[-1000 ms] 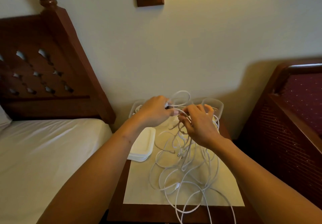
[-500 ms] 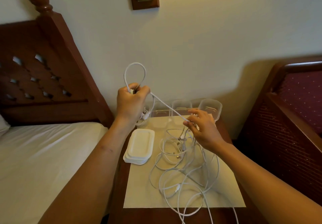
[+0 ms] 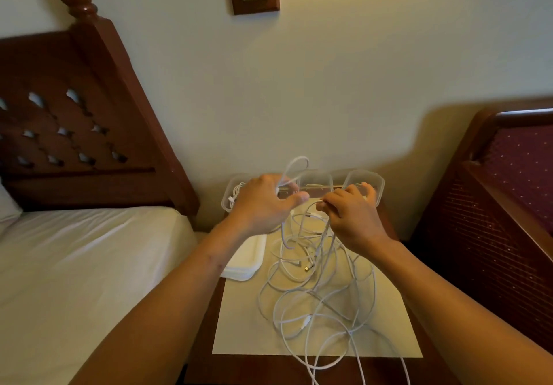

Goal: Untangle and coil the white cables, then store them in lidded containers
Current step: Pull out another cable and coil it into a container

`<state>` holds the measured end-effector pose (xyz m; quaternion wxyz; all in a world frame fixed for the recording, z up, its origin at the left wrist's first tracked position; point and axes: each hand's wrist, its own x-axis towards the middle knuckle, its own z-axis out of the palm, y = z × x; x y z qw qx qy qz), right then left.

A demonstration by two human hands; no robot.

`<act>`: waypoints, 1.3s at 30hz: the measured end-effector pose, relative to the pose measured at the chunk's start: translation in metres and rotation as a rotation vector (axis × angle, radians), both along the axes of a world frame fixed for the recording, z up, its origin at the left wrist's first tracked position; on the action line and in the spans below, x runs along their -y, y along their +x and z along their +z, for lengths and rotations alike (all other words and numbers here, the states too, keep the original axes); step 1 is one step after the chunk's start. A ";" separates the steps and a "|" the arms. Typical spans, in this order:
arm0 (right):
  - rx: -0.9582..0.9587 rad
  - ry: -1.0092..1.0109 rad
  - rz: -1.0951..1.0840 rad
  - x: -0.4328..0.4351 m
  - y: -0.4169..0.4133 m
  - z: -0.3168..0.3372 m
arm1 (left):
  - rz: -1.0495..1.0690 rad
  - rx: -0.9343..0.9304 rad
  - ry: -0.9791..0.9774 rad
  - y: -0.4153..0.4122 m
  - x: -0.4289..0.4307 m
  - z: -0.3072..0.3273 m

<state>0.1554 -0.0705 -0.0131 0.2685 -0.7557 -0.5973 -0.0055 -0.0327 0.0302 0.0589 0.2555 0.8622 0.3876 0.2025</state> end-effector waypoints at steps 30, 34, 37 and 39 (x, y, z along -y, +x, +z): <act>-0.410 0.135 0.024 0.003 0.006 -0.033 | 0.086 0.543 -0.110 0.009 0.005 0.016; -0.456 0.132 -0.001 0.009 0.009 -0.032 | 0.032 0.292 -0.052 0.005 -0.005 -0.013; -0.368 0.034 -0.032 0.009 0.006 -0.027 | 0.098 0.340 -0.140 0.013 0.003 -0.019; -0.364 -0.029 -0.055 0.006 0.006 -0.021 | 0.116 0.404 -0.319 0.019 0.009 -0.019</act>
